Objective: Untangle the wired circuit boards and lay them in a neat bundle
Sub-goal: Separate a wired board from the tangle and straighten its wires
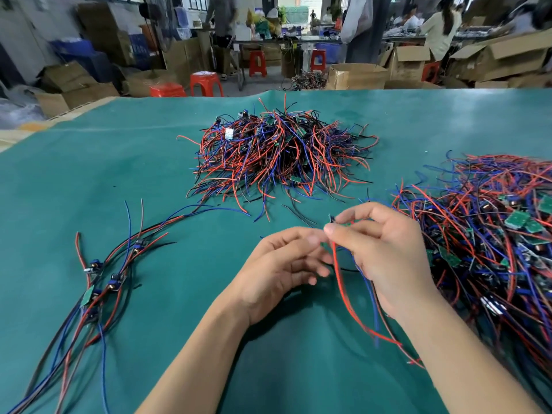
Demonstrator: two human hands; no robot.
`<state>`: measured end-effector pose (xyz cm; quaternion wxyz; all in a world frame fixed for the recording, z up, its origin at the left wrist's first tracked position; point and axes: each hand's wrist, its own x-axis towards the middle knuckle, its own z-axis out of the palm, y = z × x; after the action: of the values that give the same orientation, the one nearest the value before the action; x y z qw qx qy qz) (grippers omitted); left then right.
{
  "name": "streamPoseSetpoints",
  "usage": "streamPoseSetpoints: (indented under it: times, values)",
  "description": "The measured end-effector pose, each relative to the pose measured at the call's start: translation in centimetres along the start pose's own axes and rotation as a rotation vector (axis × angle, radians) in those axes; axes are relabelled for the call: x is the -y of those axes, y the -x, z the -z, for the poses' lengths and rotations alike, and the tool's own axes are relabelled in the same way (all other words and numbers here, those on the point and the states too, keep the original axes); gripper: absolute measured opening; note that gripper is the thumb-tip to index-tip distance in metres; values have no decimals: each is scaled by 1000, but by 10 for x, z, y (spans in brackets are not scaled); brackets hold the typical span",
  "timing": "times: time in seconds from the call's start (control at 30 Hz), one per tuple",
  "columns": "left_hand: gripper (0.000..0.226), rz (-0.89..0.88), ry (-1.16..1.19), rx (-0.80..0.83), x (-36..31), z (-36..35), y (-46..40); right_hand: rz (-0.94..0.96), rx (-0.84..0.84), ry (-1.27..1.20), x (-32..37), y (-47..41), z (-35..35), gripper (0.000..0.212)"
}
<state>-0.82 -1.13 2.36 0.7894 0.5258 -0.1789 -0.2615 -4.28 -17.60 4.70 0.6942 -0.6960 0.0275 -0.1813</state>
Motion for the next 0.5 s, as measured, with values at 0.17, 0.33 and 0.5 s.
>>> streamPoseSetpoints:
  times: [0.17, 0.33, 0.5]
  values:
    - [17, 20, 19, -80, 0, -2, 0, 131, 129, 386, -3, 5, -5, 15]
    - [11, 48, 80, -90, -1, 1, -1, 95, 292, 343, 4, 5, 1, 18]
    - [14, 47, 137, -87, 0, 3, -1, 28, 125, 111, 1, 1, 0, 23]
